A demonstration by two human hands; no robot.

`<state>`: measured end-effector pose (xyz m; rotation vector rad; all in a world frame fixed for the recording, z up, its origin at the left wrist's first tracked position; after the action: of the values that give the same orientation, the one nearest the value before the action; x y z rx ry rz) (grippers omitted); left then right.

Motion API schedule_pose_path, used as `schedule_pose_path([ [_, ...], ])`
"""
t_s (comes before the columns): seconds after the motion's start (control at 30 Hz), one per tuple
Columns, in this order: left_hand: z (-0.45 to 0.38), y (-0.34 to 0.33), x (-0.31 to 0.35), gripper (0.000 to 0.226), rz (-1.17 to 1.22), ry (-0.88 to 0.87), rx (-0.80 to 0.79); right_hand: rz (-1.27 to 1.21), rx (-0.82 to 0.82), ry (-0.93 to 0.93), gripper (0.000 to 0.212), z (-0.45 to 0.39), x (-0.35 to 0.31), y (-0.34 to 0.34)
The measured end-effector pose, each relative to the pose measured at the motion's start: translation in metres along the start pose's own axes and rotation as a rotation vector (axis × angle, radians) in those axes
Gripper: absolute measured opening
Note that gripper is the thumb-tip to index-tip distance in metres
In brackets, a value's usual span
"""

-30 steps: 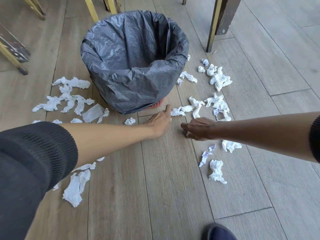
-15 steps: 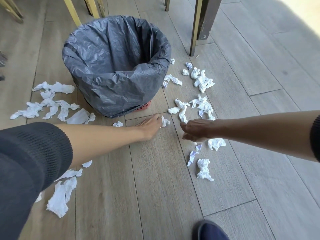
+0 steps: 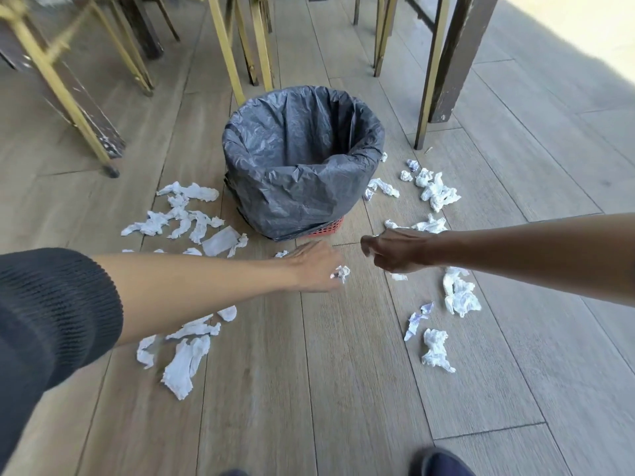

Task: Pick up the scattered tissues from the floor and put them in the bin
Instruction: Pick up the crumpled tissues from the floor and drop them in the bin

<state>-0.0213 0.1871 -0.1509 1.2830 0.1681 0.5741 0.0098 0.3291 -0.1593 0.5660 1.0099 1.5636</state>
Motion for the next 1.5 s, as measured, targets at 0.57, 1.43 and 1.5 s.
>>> schedule_pose_path([
  [0.57, 0.046, 0.137, -0.023, 0.029, 0.242, 0.07, 0.578, -0.242, 0.412, 0.094, 0.017, 0.02, -0.064, 0.134],
  [1.43, 0.022, 0.185, -0.122, 0.075, 1.41, 0.544, 0.509, -1.917, 0.533, -0.273, 0.08, -0.019, -0.032, 0.203],
  [1.5, 0.024, 0.185, -0.124, 0.077, 1.384, 0.528, 0.516, -1.94, 0.558, -0.185, 0.077, -0.019, -0.032, 0.209],
])
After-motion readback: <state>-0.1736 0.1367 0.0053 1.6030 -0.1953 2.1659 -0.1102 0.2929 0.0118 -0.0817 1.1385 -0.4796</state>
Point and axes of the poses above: each hand's wrist, its own z-axis away from the middle knuckle, its own y-axis out of the back of the hand, x = y × z, the point moved 6 cm from there along -z, towards the middle knuckle, and after that the axes turned 5 degrees about -x, right-handed, at the moved point
